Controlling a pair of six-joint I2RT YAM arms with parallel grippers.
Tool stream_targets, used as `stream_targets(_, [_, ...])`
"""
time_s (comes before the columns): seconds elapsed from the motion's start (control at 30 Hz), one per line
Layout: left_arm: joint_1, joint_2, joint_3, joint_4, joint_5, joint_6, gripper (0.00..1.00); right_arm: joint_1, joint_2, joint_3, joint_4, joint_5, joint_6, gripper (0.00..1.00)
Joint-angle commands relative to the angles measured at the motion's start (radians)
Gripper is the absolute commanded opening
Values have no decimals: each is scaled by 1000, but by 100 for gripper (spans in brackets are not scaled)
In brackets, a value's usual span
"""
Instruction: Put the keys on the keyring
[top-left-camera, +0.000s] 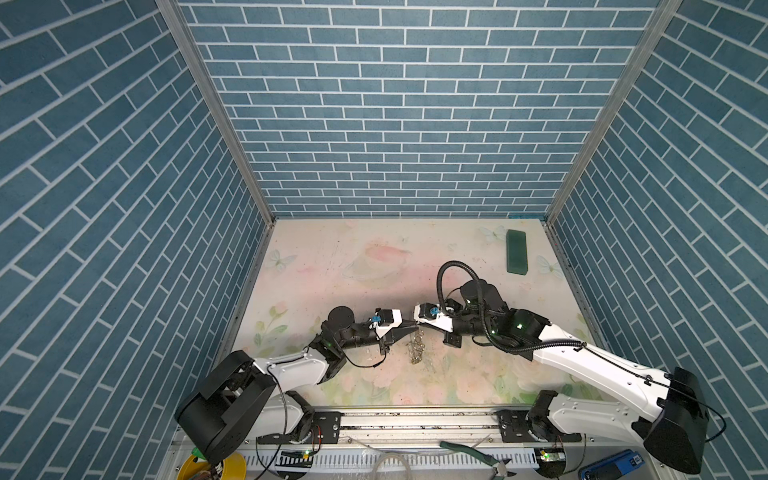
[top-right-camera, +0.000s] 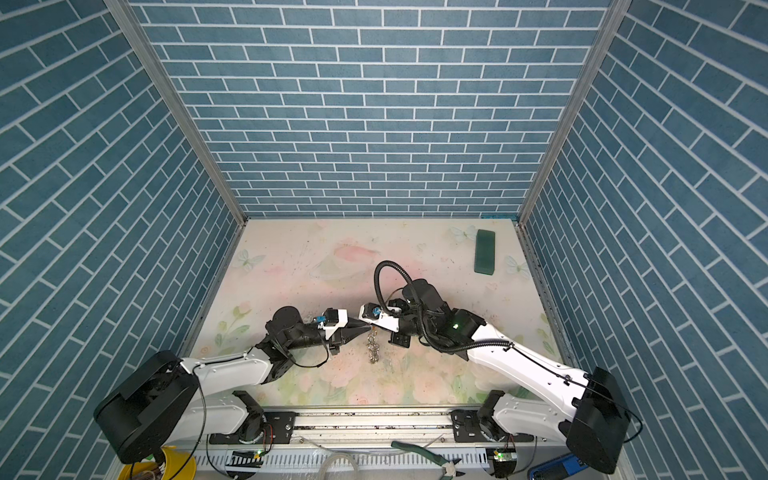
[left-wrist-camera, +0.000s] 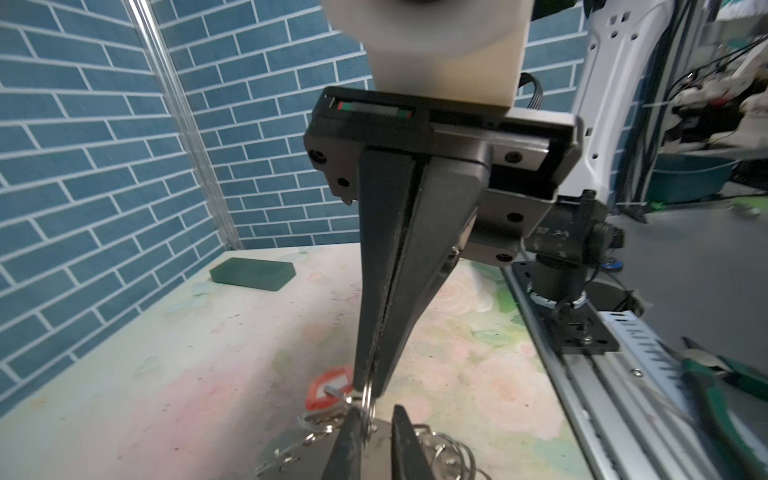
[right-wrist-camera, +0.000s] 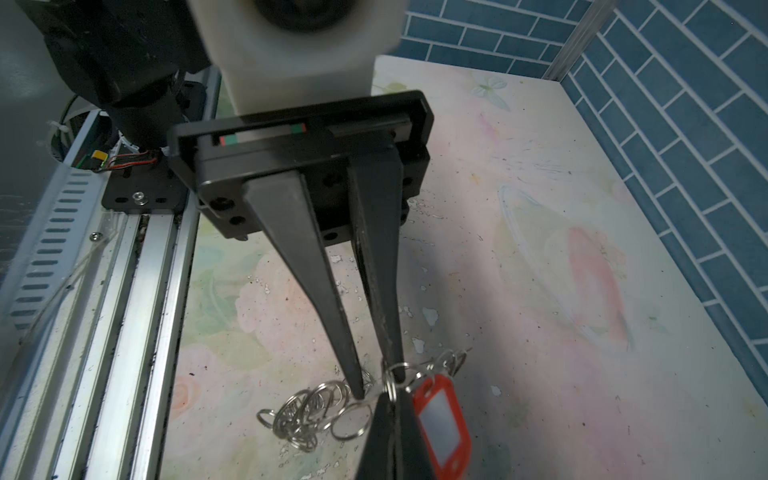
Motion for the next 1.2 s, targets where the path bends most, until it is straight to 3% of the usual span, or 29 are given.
stream_targets(0.0, [-4,-21,21,-58,-21,-24,22,-11,-27,-27,61,69,-2,0])
stream_targets(0.17, [-4,-39,43,-107,-73,-96,26,-14,-30,-37,83,114,-17,0])
stream_targets(0.37, [-4,-93,134,-342,-205,-255,29,-13,-26,-52,119,121,-22,0])
stream_targets(0.6, [-8,-100,152,-405,-201,-420,36,-12,-10,-71,164,95,-17,0])
stream_targets(1.17, [-26,-82,216,-444,-223,-508,40,-12,-1,-86,183,53,-17,0])
